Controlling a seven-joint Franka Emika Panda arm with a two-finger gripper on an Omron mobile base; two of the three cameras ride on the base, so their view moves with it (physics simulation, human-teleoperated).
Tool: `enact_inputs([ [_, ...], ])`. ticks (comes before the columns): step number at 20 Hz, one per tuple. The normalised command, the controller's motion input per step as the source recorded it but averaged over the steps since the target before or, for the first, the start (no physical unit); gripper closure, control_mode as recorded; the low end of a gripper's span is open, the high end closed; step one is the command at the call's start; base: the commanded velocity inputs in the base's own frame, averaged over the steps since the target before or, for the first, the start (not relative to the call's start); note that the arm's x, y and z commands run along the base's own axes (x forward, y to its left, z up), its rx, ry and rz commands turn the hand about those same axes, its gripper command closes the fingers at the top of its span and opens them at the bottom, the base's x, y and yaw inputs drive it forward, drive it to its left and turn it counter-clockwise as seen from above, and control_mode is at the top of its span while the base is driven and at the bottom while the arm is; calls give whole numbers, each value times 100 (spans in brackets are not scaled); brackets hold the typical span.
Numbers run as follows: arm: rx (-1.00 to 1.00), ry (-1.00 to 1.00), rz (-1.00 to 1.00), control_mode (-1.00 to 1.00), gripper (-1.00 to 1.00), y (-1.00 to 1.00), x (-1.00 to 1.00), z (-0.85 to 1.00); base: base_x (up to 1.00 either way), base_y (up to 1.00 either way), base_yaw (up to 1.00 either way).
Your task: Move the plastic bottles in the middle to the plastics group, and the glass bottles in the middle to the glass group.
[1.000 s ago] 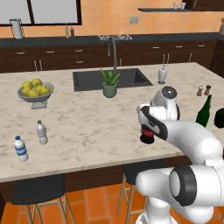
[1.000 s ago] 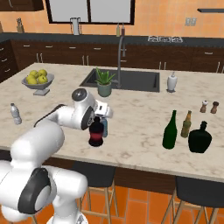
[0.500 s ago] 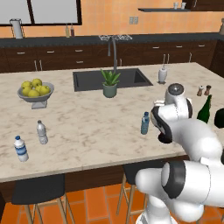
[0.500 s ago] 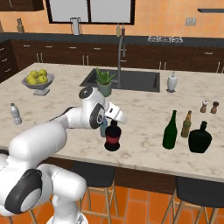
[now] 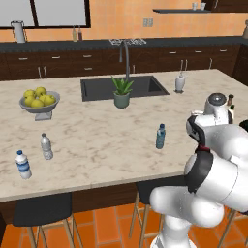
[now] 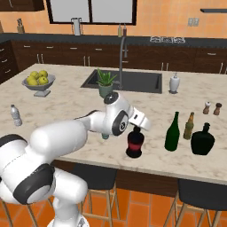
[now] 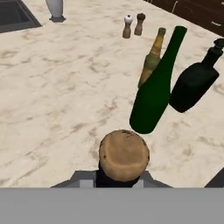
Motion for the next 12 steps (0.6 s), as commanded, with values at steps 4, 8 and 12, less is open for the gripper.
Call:
enact_inputs([
  [4, 0, 0, 1, -100, 100, -92, 0, 0, 0, 0, 0],
  [8, 0, -1, 7, -100, 100, -79, 8, 0, 0, 0, 0],
  [12, 0, -5, 12, -100, 100, -62, 4, -4, 0, 0, 0],
])
